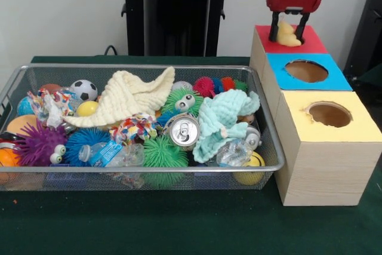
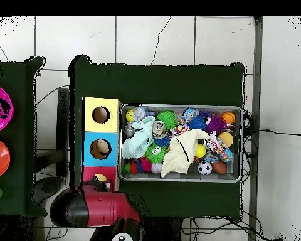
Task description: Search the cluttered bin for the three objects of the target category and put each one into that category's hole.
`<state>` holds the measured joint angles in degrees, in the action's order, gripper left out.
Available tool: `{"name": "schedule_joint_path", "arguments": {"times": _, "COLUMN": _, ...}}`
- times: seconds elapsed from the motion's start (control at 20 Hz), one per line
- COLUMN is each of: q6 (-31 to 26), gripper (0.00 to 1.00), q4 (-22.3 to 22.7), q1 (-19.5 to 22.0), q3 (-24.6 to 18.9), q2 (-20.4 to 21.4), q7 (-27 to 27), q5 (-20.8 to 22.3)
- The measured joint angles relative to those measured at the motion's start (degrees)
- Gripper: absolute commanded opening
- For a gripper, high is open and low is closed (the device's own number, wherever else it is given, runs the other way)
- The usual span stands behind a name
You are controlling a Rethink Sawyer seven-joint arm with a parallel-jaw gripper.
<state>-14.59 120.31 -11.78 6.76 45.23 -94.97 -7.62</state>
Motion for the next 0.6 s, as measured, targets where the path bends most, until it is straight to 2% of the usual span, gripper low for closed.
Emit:
{"name": "schedule_joint_path", "arguments": {"times": 0.3, "q6": -0.77, "gripper": 1.0, "q4": -0.36, "q1": 0.31, "q3": 0.58, "q2": 1.86, "q7": 0.0, "q5": 0.01}}
{"name": "schedule_joint_path", "arguments": {"times": 0.6, "q6": -4.9, "gripper": 1.0, "q4": -1.55, "q1": -0.22, "q3": 1.81, "q2": 4.14, "q7": 0.0, "q5": 0.04}}
